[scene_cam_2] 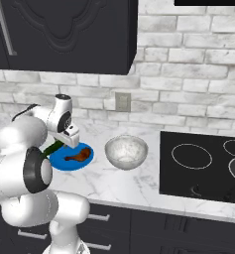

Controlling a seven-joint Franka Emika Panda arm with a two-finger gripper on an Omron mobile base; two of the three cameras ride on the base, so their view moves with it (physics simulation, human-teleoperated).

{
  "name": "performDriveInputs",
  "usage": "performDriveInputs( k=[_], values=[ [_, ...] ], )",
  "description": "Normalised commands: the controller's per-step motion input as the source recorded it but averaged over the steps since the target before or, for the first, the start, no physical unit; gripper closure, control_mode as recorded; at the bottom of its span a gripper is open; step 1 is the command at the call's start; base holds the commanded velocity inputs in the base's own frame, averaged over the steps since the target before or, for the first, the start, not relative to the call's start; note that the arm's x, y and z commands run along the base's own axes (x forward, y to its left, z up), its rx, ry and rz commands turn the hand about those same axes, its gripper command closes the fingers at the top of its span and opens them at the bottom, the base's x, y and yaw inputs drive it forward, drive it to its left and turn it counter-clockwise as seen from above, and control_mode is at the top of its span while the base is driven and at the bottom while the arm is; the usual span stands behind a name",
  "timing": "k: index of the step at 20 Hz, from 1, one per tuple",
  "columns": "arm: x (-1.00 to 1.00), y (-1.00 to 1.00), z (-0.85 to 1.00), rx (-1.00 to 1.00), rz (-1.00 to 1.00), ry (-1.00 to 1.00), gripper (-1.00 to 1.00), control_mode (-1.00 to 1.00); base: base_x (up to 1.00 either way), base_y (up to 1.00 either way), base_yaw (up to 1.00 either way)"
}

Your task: Place the chicken drumstick on the plate and place the cucumber on the same plate.

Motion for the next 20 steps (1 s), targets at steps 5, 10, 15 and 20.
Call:
performDriveInputs(
  k=[5,10,15,20],
  values=[
    [0.27,0.15,-0.23,-0.01,0.00,0.03,1.00,-1.00,0.00,0.00,0.00],
    [0.17,0.00,-0.31,-0.01,0.00,0.00,1.00,-1.00,0.00,0.00,0.00],
    [0.19,0.00,-0.25,0.00,0.00,0.00,1.00,-1.00,0.00,0.00,0.00],
    [0.23,0.00,-0.28,0.00,0.00,0.00,1.00,-1.00,0.00,0.00,0.00]
  ],
)
